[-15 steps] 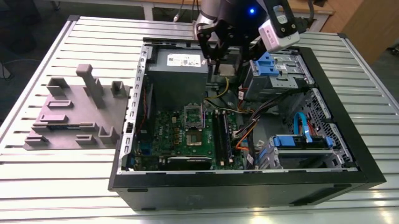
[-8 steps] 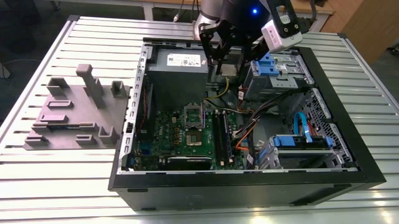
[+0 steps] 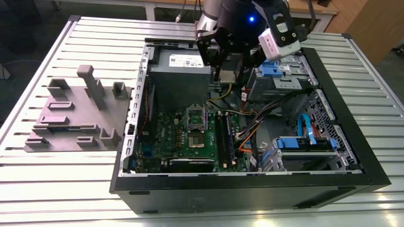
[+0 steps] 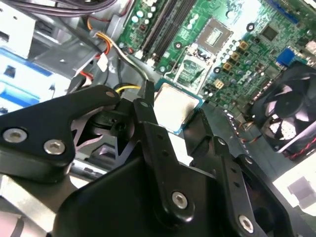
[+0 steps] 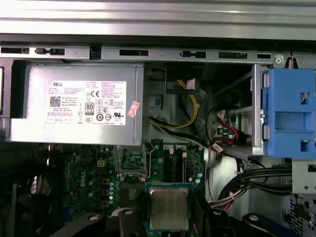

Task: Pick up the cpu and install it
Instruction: 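Place the cpu into insertion slot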

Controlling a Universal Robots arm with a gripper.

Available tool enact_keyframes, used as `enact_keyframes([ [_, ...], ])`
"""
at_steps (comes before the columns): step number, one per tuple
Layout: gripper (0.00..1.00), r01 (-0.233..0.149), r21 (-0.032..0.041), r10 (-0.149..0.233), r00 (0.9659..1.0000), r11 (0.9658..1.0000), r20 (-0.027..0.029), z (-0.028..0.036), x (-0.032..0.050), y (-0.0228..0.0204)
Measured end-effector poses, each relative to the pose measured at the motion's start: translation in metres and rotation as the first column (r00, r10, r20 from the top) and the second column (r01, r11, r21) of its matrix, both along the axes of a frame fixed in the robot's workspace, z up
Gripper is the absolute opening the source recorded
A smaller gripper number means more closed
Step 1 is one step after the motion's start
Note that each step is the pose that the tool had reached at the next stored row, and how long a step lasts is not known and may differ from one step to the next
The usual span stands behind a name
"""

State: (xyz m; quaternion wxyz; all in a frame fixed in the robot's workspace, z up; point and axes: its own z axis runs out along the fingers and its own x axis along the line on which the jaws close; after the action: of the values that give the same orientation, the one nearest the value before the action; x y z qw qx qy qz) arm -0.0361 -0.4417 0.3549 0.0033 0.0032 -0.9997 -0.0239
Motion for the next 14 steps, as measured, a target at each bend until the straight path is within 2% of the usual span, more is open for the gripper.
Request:
enact_keyframes([
  [6,0.47,0.0,-0.0005,0.0,1.0,1.0,-0.0001,-0.0004,-0.0003,-0.0003],
  [9,0.47,0.0,-0.0005,0.0,1.0,1.0,-0.0001,-0.0053,-0.0018,-0.0084],
  [10,0.47,0.0,-0.0001,0.0,1.0,1.0,0.0,-0.0071,-0.0029,-0.0098],
  [14,0.47,0.005,-0.0032,-0.005,1.0,1.0,-0.0001,-0.0144,-0.0116,-0.0102],
])
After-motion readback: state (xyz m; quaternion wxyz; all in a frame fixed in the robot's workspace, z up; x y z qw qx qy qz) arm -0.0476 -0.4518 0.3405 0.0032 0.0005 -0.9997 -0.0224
